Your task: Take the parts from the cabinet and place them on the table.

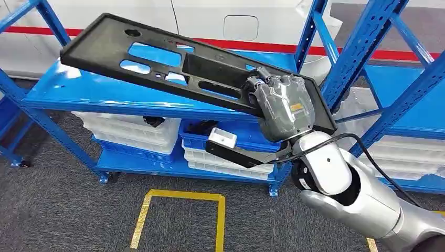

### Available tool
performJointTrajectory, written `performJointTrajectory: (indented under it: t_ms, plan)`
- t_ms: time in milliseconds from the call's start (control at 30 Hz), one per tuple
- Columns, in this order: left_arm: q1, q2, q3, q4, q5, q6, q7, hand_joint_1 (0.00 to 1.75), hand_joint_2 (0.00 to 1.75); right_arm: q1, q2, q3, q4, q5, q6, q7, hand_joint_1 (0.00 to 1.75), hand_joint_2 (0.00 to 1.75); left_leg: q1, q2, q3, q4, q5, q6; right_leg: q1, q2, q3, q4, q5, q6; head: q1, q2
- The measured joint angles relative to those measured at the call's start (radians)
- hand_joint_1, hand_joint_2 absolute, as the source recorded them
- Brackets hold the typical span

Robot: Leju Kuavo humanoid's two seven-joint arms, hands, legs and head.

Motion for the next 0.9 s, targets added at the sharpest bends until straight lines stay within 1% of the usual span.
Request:
performJointTrajectory:
  t_ms: [33, 67, 100, 133, 167, 200, 267, 300, 333, 367, 400, 433, 467, 500, 533, 567, 600, 633, 667, 700, 767, 800, 833, 867, 900]
  plan:
    - [0.000, 0.000, 0.000, 0.000, 0.000, 0.000, 0.000, 0.00, 1.75, 0.002, 0.000, 0.000, 0.000, 0.000, 0.000, 0.000, 1.75, 1.75, -0.003, 0.000, -0.011, 0.000, 0.009, 0.000, 0.000, 0.000, 0.026, -0.017, 0.031, -0.004, 0.000, 0.000]
    - [0.000, 0.000, 0.000, 0.000, 0.000, 0.000, 0.000, 0.00, 1.75, 0.002, 0.001, 0.000, 0.000, 0.000, -0.001, 0.000, 1.75, 1.75, -0.007, -0.001, -0.022, 0.000, 0.018, 0.000, 0.001, 0.000, 0.074, -0.078, 0.069, -0.009, 0.000, 0.000]
    - [0.000, 0.000, 0.000, 0.000, 0.000, 0.000, 0.000, 0.00, 1.75, 0.002, 0.002, 0.000, 0.000, 0.000, -0.003, 0.000, 1.75, 1.75, -0.009, -0.002, -0.030, 0.000, 0.027, -0.001, 0.006, 0.000, 0.140, -0.172, 0.095, -0.021, 0.000, 0.000]
    - [-0.001, 0.000, -0.001, 0.000, 0.000, 0.000, 0.000, 0.00, 1.75, 0.001, 0.003, -0.002, 0.000, 0.000, -0.005, 0.000, 1.75, 1.75, -0.008, -0.003, -0.033, 0.001, 0.032, -0.002, 0.011, 0.002, 0.210, -0.268, 0.096, -0.034, 0.000, 0.000]
    - [-0.001, 0.000, -0.001, 0.000, 0.000, 0.000, 0.000, 0.00, 1.75, 0.001, 0.007, -0.003, 0.000, 0.000, -0.006, 0.000, 1.75, 1.75, -0.015, -0.005, -0.038, 0.002, 0.037, -0.006, 0.019, 0.001, 0.266, -0.350, 0.072, -0.044, 0.000, 0.000]
    - [-0.001, 0.000, -0.001, 0.000, 0.001, 0.002, 0.000, 0.00, 1.75, 0.000, 0.010, -0.006, -0.001, 0.000, -0.011, 0.000, 1.75, 1.75, -0.008, -0.003, -0.042, 0.001, 0.047, -0.013, 0.019, 0.001, 0.281, -0.390, 0.066, -0.037, -0.001, 0.000]
    - [-0.003, 0.000, -0.001, 0.000, 0.001, 0.002, 0.001, 0.00, 1.75, -0.001, 0.015, -0.007, -0.001, 0.000, -0.019, -0.001, 1.75, 1.75, -0.001, -0.003, -0.053, -0.001, 0.065, -0.025, 0.031, 0.001, 0.267, -0.390, 0.075, -0.042, 0.000, 0.000]
    - [0.000, 0.001, -0.002, 0.000, 0.001, 0.002, 0.001, 0.00, 1.75, 0.000, 0.016, -0.007, -0.001, -0.002, -0.020, -0.001, 1.75, 1.75, -0.010, -0.005, -0.060, -0.001, 0.072, -0.033, 0.023, -0.002, 0.258, -0.400, 0.089, -0.045, 0.000, 0.000]
    - [0.002, 0.002, -0.002, 0.000, 0.002, 0.002, 0.001, 0.00, 1.75, 0.000, 0.019, -0.007, -0.001, -0.002, -0.020, -0.002, 1.75, 1.75, -0.001, -0.005, -0.073, 0.015, 0.041, -0.034, 0.016, -0.008, 0.250, -0.403, 0.102, -0.045, 0.001, 0.000]
    - [0.004, 0.001, -0.004, 0.000, 0.000, 0.002, 0.002, 0.00, 1.75, 0.001, 0.023, -0.007, 0.000, -0.003, -0.021, -0.002, 1.75, 1.75, -0.002, -0.003, -0.095, 0.067, -0.018, -0.038, 0.014, -0.008, 0.236, -0.402, 0.112, -0.055, -0.002, 0.000]
    - [0.004, 0.002, -0.005, 0.000, 0.000, 0.002, 0.003, 0.00, 1.75, 0.001, 0.026, -0.007, 0.000, -0.003, -0.022, -0.002, 1.75, 1.75, 0.003, -0.003, -0.124, 0.157, -0.088, -0.044, 0.014, -0.008, 0.222, -0.402, 0.123, -0.056, -0.003, 0.000]
    - [0.003, 0.003, -0.005, 0.000, 0.000, 0.002, 0.003, 0.00, 1.75, 0.001, 0.029, -0.007, 0.000, -0.003, -0.024, -0.002, 1.75, 1.75, 0.006, -0.003, -0.149, 0.247, -0.139, -0.050, 0.013, -0.009, 0.209, -0.401, 0.133, -0.056, -0.003, 0.000]
    - [0.002, 0.005, -0.005, 0.000, 0.000, 0.002, 0.004, 0.00, 1.75, 0.001, 0.031, -0.007, 0.000, -0.003, -0.026, -0.003, 1.75, 1.75, 0.007, -0.002, -0.165, 0.321, -0.161, -0.055, 0.013, -0.009, 0.195, -0.399, 0.143, -0.055, -0.003, 0.000]
    - [0.002, 0.006, -0.005, 0.000, 0.000, 0.002, 0.004, 0.00, 1.75, 0.002, 0.032, -0.007, 0.000, -0.004, -0.026, -0.003, 1.75, 1.75, 0.009, -0.002, -0.165, 0.355, -0.155, -0.059, 0.011, -0.010, 0.182, -0.396, 0.152, -0.053, -0.003, 0.000]
    - [0.003, 0.006, -0.006, 0.000, 0.000, 0.002, 0.005, 0.00, 1.75, 0.003, 0.034, -0.007, 0.000, -0.005, -0.026, -0.003, 1.75, 1.75, 0.010, -0.002, -0.145, 0.344, -0.127, -0.063, 0.010, -0.010, 0.169, -0.393, 0.159, -0.051, -0.003, 0.000]
    - [0.002, 0.006, -0.006, 0.000, 0.000, 0.002, 0.007, 0.00, 1.75, 0.003, 0.034, -0.007, 0.001, -0.003, -0.026, -0.003, 1.75, 1.75, 0.013, -0.002, -0.103, 0.291, -0.085, -0.068, 0.007, -0.010, 0.155, -0.389, 0.167, -0.046, -0.003, 0.000]
    - [0.002, 0.006, -0.006, 0.000, 0.000, 0.002, 0.007, 0.00, 1.75, 0.002, 0.034, -0.007, 0.001, 0.000, -0.026, -0.003, 1.75, 1.75, 0.016, -0.002, -0.046, 0.202, -0.050, -0.072, 0.004, -0.009, 0.142, -0.385, 0.175, -0.041, -0.003, 0.000]
    - [0.000, 0.006, -0.006, 0.000, 0.000, 0.002, 0.007, 0.00, 1.75, 0.002, 0.034, -0.007, 0.001, 0.003, -0.025, -0.003, 1.75, 1.75, 0.020, -0.002, 0.019, 0.103, -0.039, -0.077, 0.003, -0.009, 0.131, -0.378, 0.181, -0.035, -0.003, 0.000]
    - [-0.003, 0.006, -0.007, 0.000, 0.000, 0.002, 0.007, 0.00, 1.75, 0.001, 0.034, -0.008, 0.001, 0.007, -0.025, -0.002, 1.75, 1.75, 0.018, -0.004, 0.070, 0.017, -0.060, -0.079, 0.011, -0.008, 0.117, -0.369, 0.184, -0.030, -0.003, 0.000]
    - [-0.004, 0.006, -0.007, 0.000, 0.000, 0.002, 0.008, 0.00, 1.75, 0.002, 0.035, -0.010, 0.001, 0.007, -0.025, -0.001, 1.75, 1.75, 0.013, -0.011, 0.074, 0.000, -0.067, -0.057, 0.011, -0.008, 0.112, -0.365, 0.193, -0.025, -0.002, 0.000]
    - [-0.001, 0.006, -0.007, 0.000, -0.001, 0.002, 0.009, 0.00, 1.75, 0.002, 0.035, -0.010, 0.002, 0.006, -0.025, -0.001, 1.75, 1.75, 0.012, -0.012, 0.059, 0.013, -0.059, -0.050, 0.011, -0.007, 0.107, -0.364, 0.209, -0.019, 0.001, 0.000]
    - [0.003, 0.006, -0.008, 0.000, -0.001, 0.002, 0.011, 0.00, 1.75, 0.003, 0.035, -0.010, 0.003, -0.001, -0.025, 0.000, 1.75, 1.75, 0.013, -0.012, 0.050, 0.014, -0.051, -0.039, 0.011, -0.007, 0.101, -0.364, 0.215, -0.013, 0.002, 0.000]
    - [0.001, 0.006, -0.008, 0.000, -0.001, 0.002, 0.011, 0.00, 1.75, 0.004, 0.035, -0.011, 0.003, -0.003, -0.025, 0.000, 1.75, 1.75, 0.017, -0.008, 0.042, 0.014, -0.042, -0.027, 0.006, -0.006, 0.091, -0.352, 0.190, -0.008, 0.003, 0.000]
    - [0.000, 0.006, -0.008, 0.000, -0.002, 0.002, 0.012, 0.00, 1.75, 0.005, 0.035, -0.012, 0.004, -0.005, -0.025, 0.001, 1.75, 1.75, 0.015, -0.007, 0.030, 0.014, -0.032, -0.017, 0.005, -0.007, 0.073, -0.303, 0.133, -0.004, 0.004, 0.000]
    - [-0.001, 0.007, -0.007, 0.000, -0.004, 0.002, 0.012, 0.00, 1.75, 0.005, 0.036, -0.013, 0.004, -0.006, -0.025, 0.001, 1.75, 1.75, 0.013, -0.006, 0.020, 0.014, -0.023, -0.010, 0.004, -0.007, 0.049, -0.227, 0.072, -0.001, 0.004, 0.000]
